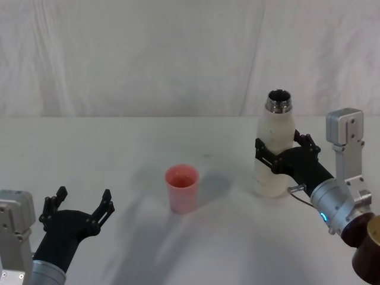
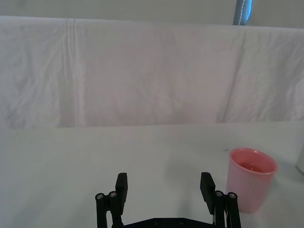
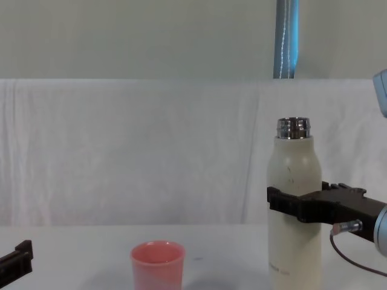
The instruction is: Grasp the thermos with one hand and pour water into the cup lid.
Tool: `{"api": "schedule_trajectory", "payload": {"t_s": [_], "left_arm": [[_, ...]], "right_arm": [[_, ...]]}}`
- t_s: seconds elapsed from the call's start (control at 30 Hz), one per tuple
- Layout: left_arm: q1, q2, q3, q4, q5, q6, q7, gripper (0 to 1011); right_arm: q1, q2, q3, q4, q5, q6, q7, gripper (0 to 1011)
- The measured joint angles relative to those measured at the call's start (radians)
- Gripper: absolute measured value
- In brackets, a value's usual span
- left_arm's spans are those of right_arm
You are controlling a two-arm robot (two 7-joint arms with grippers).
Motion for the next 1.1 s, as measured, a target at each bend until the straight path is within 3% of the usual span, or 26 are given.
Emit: {"api": "schedule_trajectory", "payload": {"t_s": [0.5,1.1], "left_arm": [[0.000,0.000,0.000,0.000,0.000,0.000,0.000,1001],[0.000,0.000,0.000,0.000,0.000,0.000,0.000,1001]], "right_arm": [[0.032,-0.003,-0.008,0.073,0.017,-0.042,0.016,952],[0.045,-0.003,-0.016,0.093,0.023,-0.041,0.016,952]]}}
